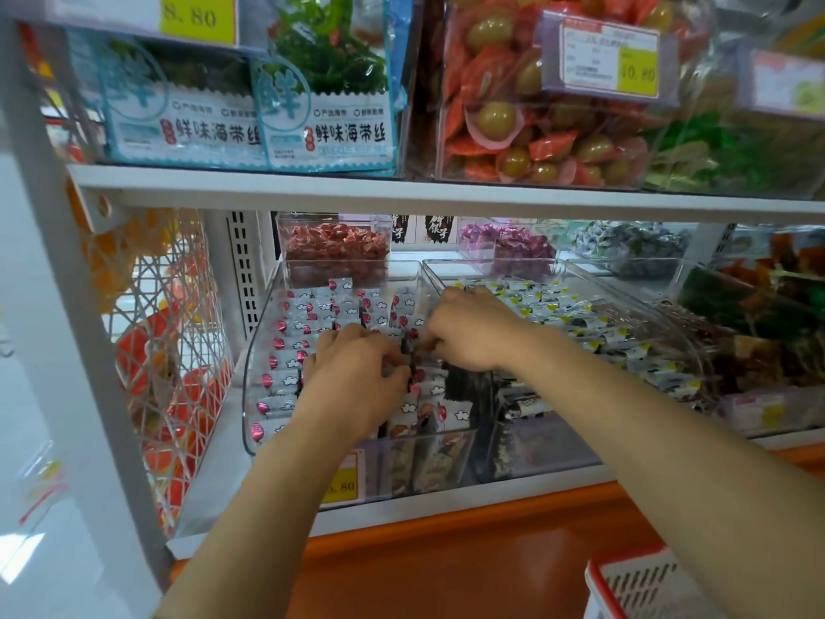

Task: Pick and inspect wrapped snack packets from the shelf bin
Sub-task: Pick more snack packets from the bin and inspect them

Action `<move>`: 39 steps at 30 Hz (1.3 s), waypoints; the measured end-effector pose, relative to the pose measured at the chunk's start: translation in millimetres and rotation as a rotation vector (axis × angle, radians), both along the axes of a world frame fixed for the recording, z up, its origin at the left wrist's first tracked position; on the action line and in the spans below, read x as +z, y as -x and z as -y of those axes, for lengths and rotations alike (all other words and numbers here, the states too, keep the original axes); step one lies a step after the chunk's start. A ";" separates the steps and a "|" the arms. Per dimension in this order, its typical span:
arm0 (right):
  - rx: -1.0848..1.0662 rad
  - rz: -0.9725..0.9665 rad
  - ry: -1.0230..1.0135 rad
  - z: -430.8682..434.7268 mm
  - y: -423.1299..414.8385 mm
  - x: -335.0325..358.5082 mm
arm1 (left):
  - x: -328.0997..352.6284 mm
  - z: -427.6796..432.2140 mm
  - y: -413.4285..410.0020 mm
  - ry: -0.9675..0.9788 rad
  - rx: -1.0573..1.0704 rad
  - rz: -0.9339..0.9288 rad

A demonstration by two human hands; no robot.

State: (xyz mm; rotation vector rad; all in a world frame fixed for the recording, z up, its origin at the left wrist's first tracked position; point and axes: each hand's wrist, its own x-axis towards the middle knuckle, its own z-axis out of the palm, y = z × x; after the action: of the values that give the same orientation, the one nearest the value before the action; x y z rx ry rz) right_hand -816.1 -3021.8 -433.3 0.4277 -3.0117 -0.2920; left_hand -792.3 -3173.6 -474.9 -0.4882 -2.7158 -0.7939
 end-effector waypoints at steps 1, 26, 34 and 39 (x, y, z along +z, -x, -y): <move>-0.001 -0.018 0.089 -0.2 2.5 3.8 | -0.1 1.1 0.0 -0.010 0.005 0.001; -0.129 -0.620 1.337 -13.3 -54.7 6.2 | 11.5 8.9 -8.5 -0.471 -0.019 0.078; -0.156 -0.256 2.050 -8.9 -84.1 -19.3 | 12.4 5.2 -21.4 -0.909 -0.141 0.389; -0.083 0.006 2.365 -15.3 -87.6 -22.9 | 12.0 6.9 -22.8 -1.151 -0.168 0.515</move>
State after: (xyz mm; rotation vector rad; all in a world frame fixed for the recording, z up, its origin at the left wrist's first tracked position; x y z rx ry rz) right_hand -728.4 -3006.5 -456.2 -0.0534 -1.3429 2.5246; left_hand -769.5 -3180.5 -462.9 -0.2284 -2.0290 -2.5128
